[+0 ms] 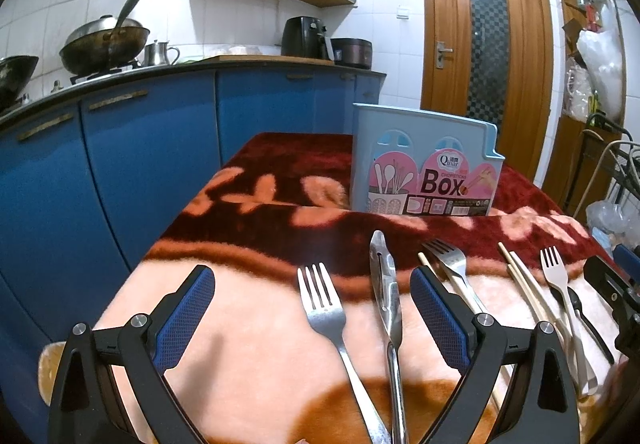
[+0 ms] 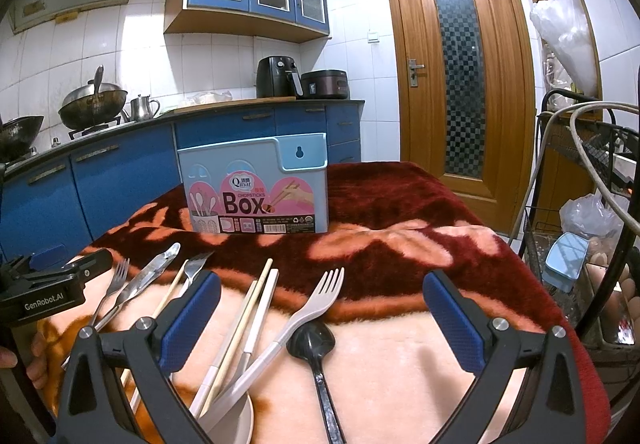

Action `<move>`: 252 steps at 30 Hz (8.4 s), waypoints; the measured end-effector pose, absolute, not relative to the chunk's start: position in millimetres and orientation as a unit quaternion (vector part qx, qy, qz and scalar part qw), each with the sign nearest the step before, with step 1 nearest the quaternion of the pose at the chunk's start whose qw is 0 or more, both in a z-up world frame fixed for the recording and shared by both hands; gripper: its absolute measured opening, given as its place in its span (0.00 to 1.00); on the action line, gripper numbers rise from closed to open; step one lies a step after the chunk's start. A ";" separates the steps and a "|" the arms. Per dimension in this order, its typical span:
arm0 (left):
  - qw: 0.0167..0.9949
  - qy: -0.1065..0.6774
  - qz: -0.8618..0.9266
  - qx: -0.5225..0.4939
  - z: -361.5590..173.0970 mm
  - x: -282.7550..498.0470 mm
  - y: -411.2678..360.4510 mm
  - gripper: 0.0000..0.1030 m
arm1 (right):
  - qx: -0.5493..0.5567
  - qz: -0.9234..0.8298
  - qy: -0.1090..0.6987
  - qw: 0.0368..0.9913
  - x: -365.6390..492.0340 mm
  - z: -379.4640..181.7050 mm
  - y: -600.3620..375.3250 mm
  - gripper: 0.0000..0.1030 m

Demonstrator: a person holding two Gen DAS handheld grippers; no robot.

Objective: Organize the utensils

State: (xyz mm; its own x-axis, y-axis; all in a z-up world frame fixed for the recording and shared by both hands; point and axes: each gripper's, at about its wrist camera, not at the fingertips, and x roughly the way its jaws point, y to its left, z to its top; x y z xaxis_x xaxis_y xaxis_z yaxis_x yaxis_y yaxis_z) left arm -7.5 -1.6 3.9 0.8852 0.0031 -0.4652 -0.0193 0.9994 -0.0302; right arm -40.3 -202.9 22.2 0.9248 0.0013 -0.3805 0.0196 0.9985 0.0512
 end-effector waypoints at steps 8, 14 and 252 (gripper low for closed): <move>0.971 0.240 0.006 -0.017 3.6 -7.9 -2.1 0.95 | 0.028 -0.004 0.194 0.981 -40.2 22.3 -203.2 1.00; 0.971 0.240 0.006 -0.017 3.6 -7.7 -1.9 0.95 | 0.029 -0.004 0.194 0.981 -40.2 22.3 -203.4 1.00; 0.918 0.378 -0.110 -0.040 53.4 14.8 11.4 0.34 | 0.115 0.055 0.440 0.889 6.2 40.5 -208.4 0.30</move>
State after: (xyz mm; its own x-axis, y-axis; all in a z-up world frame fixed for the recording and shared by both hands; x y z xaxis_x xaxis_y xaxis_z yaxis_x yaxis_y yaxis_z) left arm 14.8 11.4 53.4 0.6902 -0.2321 -0.6854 0.1723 0.9726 -0.1558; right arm 6.2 -208.4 40.5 0.6063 0.1985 -0.7700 0.0038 0.9676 0.2524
